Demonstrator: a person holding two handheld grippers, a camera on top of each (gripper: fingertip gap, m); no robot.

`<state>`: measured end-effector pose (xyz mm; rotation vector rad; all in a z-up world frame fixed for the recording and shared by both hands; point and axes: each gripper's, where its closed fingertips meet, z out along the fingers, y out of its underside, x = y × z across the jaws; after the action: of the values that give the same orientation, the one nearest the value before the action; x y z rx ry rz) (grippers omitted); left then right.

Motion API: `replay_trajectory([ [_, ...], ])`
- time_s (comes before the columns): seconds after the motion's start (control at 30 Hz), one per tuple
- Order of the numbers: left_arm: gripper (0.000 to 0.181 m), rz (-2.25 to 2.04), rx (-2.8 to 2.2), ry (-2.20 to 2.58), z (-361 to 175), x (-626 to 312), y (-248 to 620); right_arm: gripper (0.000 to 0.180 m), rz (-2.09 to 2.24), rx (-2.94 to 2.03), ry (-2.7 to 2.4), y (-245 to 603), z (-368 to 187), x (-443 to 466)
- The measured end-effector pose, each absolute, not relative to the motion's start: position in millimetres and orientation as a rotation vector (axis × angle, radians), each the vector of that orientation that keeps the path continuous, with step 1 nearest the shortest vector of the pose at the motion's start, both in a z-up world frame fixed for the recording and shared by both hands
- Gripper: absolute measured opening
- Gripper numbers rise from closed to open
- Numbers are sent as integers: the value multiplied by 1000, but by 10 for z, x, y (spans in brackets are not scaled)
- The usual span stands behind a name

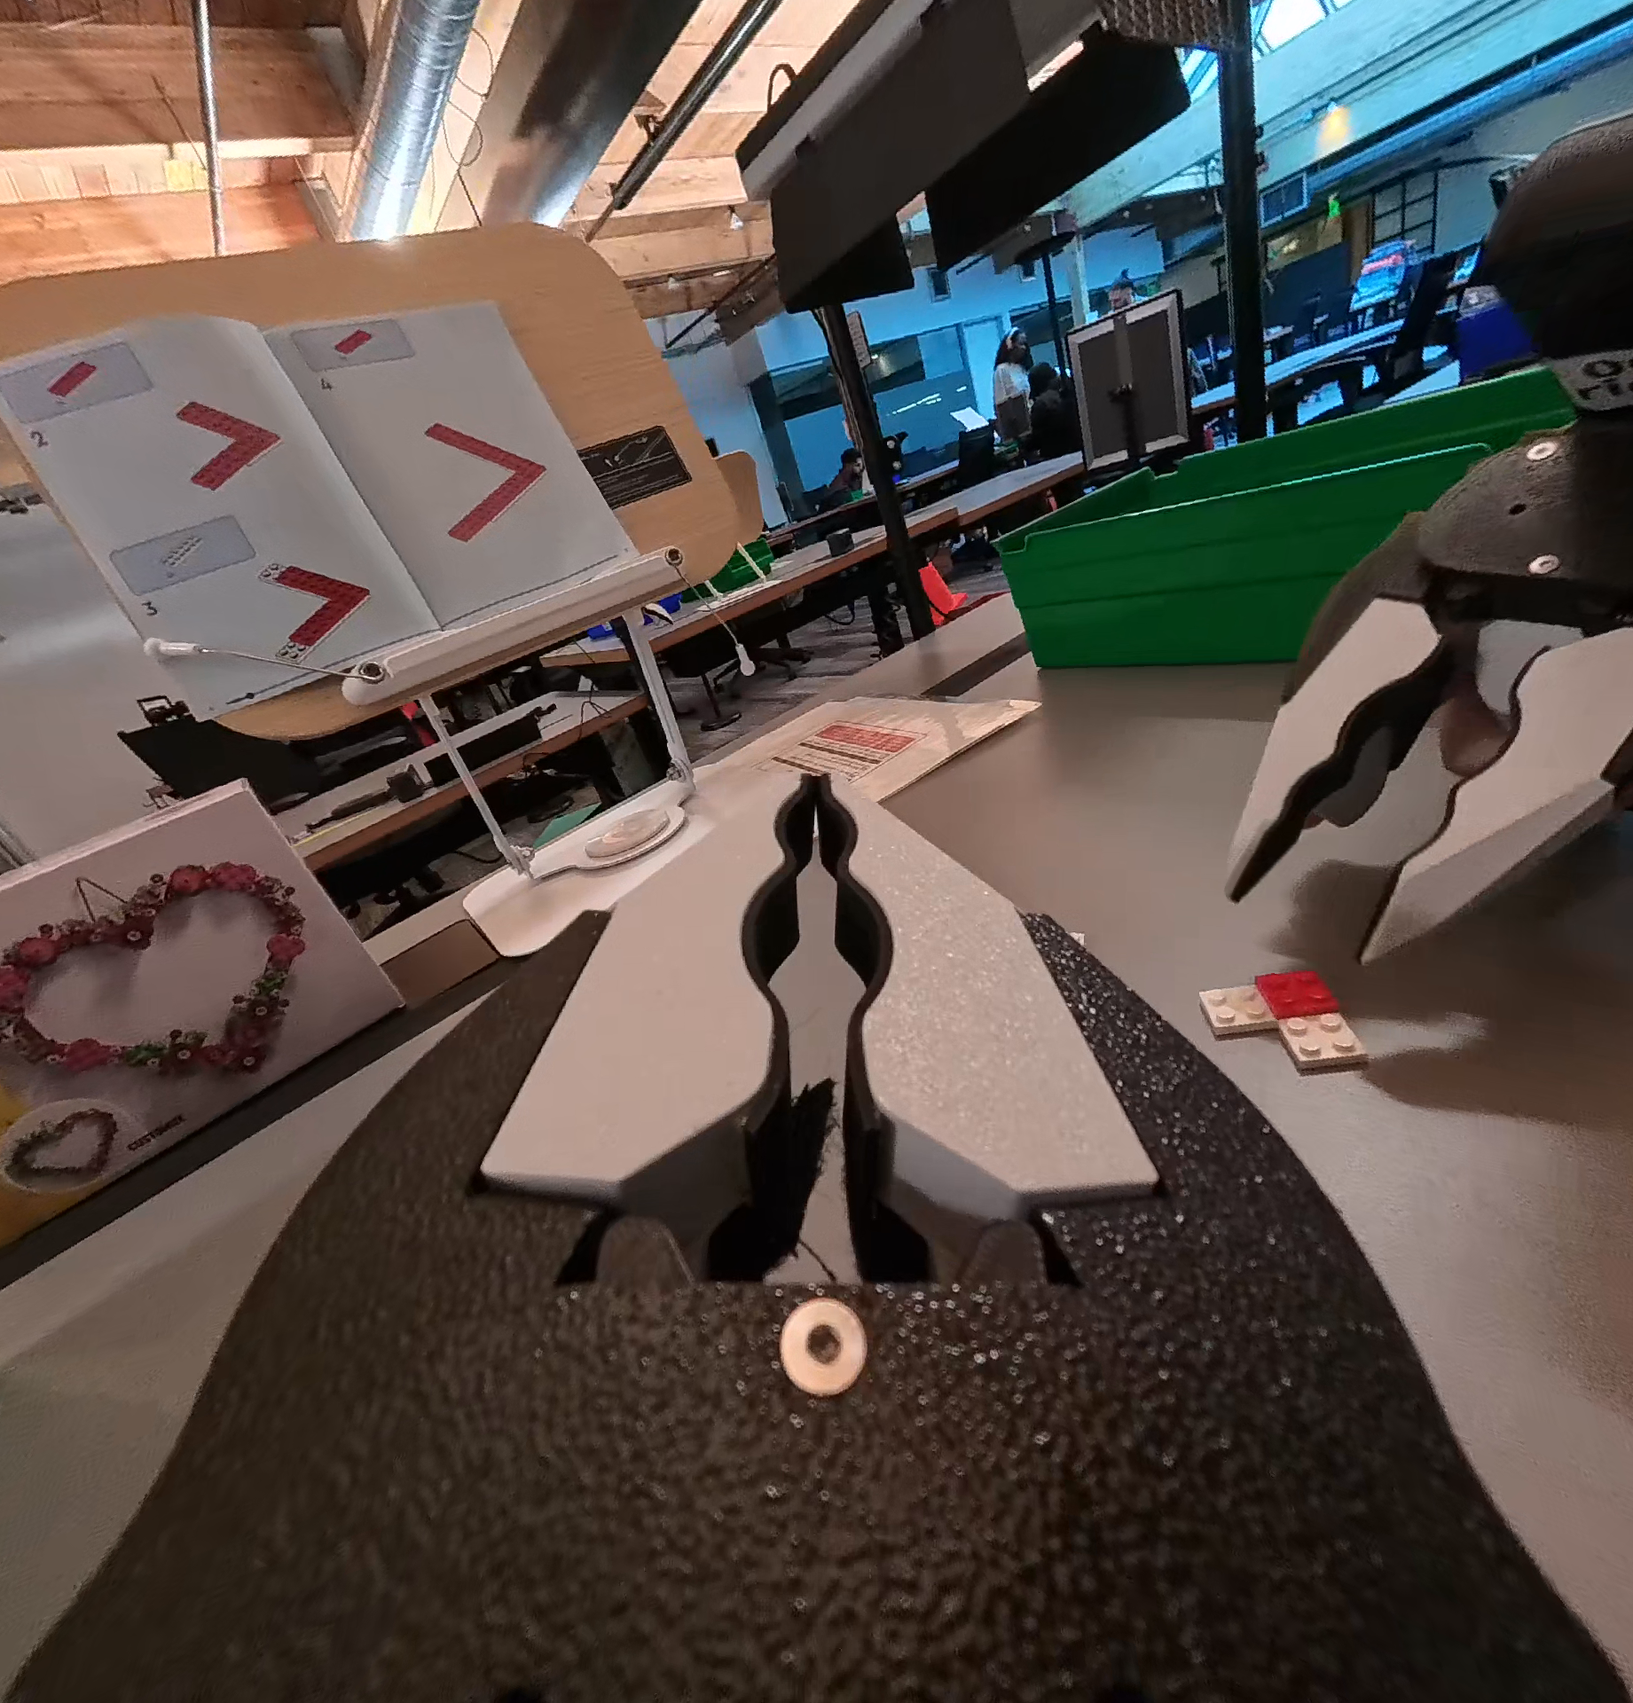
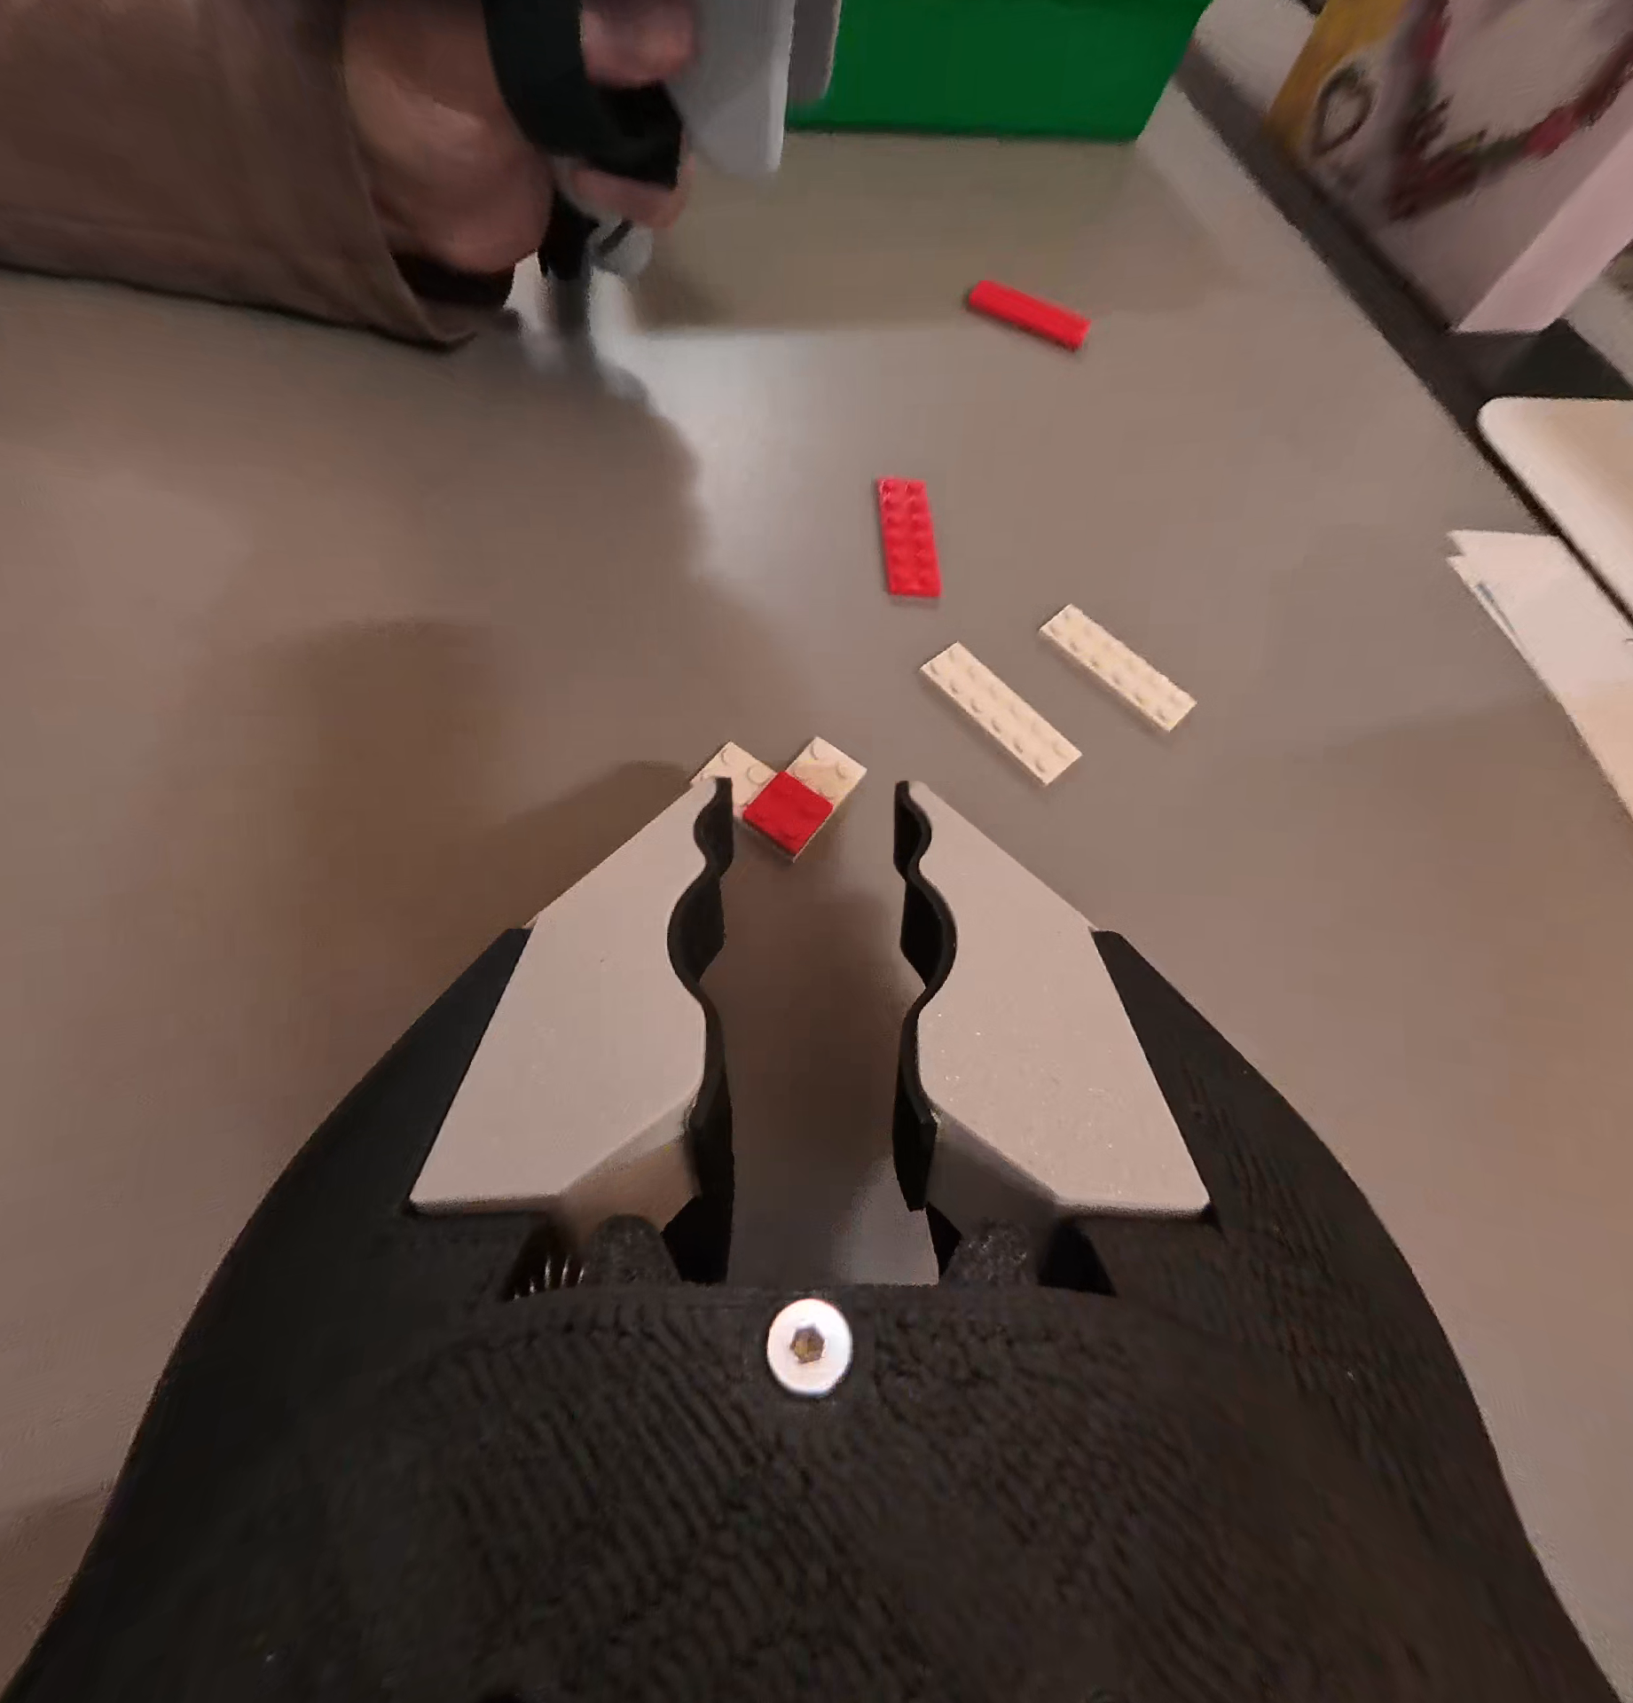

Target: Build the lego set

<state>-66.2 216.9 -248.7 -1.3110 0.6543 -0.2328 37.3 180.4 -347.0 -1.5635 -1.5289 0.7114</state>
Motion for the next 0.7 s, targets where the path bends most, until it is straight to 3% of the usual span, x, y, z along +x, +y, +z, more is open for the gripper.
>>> replay_trajectory([
  [0.7, 0, -258, -1343, 703, -2558, -562, 2147, 31, 644, -1648, -1616, 1767, -3665, 323],
])
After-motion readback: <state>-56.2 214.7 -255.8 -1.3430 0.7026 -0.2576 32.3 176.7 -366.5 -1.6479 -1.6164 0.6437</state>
